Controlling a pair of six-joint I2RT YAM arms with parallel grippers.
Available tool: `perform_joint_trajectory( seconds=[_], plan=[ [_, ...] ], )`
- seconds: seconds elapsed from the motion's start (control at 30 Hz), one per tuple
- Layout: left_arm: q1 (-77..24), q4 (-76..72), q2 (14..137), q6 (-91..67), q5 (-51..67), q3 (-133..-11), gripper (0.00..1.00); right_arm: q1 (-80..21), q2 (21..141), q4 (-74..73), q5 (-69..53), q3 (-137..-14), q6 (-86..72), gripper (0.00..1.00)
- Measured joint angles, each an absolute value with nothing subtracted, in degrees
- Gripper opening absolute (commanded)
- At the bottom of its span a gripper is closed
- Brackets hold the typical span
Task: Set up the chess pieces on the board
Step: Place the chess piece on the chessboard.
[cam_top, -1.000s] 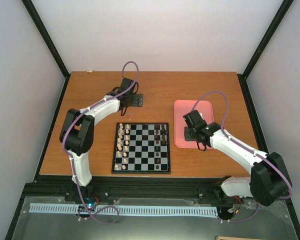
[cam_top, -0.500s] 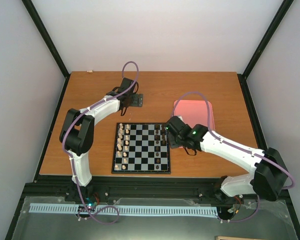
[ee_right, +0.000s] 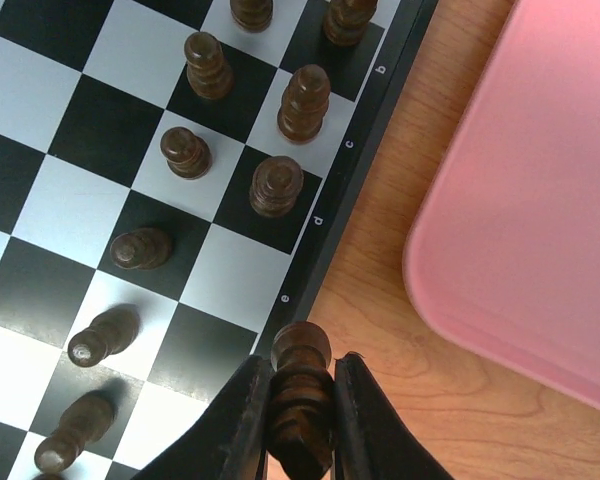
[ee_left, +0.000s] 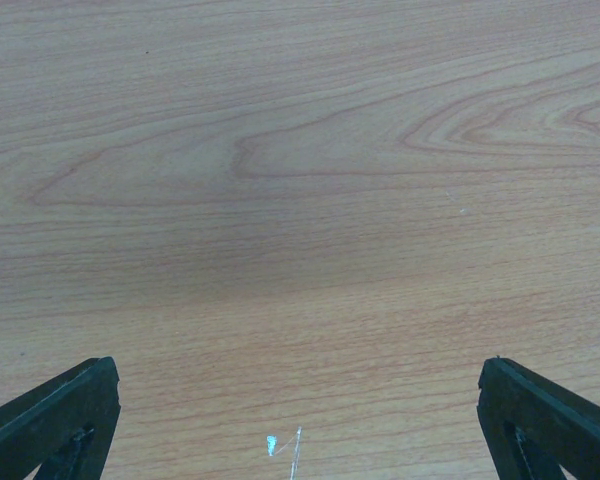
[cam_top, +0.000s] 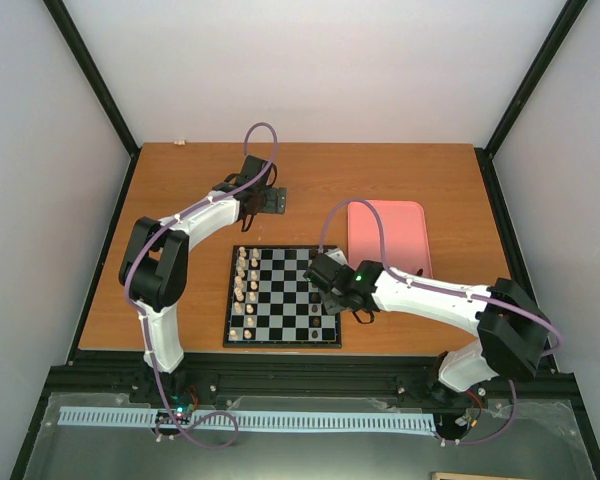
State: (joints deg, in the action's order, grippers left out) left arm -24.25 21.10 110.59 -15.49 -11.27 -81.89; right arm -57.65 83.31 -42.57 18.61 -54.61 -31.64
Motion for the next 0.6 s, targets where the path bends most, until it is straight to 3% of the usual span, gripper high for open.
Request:
perform_joint_trajectory(
  seconds=[0.6],
  plan=[
    [-24.3, 21.1, 110.6, -15.5, -11.3, -81.9, 1.0, -58.2, 89.1, -38.7, 18.9, -57.1, -31.3, 0.1]
  ],
)
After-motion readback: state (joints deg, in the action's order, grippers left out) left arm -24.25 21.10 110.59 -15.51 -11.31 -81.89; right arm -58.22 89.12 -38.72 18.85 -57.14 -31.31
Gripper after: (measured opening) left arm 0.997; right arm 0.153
